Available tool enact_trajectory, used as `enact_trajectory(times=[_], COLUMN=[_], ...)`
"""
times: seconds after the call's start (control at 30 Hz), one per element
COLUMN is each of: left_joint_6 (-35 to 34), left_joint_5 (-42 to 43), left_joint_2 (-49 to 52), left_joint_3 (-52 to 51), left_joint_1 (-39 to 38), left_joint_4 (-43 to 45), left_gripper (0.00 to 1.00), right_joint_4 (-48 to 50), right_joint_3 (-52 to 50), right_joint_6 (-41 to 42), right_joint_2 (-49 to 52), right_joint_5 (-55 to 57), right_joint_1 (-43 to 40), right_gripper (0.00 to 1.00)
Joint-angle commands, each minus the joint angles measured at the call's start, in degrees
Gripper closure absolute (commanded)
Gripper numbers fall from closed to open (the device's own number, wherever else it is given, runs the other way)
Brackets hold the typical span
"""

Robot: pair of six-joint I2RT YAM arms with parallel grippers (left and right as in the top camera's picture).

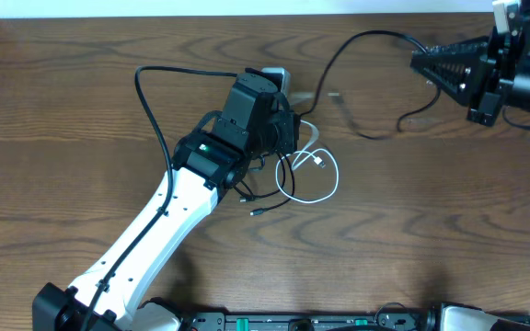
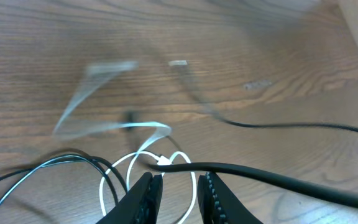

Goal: Untangle cables

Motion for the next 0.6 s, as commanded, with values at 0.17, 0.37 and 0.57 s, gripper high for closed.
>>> enact_trajectory(times=[0.17,0.37,0.57], left_joint_6=[1.0,1.0,1.0], left_joint_5=[1.6,1.6,1.6], left_joint_2=[0.2,0.2,0.2], left_joint_3=[0.4,0.4,0.4], left_joint_1=[0.0,0.0,0.0], left_joint_4=[-0.9,-1.0,-1.1], left_gripper=[0.73,0.73,0.73], right_joint_4=[-1.4,-1.5,-1.4], right_joint_3=[0.6,0.6,0.6], right_joint_6=[4.1,4.1,4.1], right_joint_2=[-0.6,-0.6,-0.6], right_joint_5=[6.3,5.6,5.1], right_joint_1=[0.0,0.0,0.0], right_gripper=[0.99,0.99,0.99])
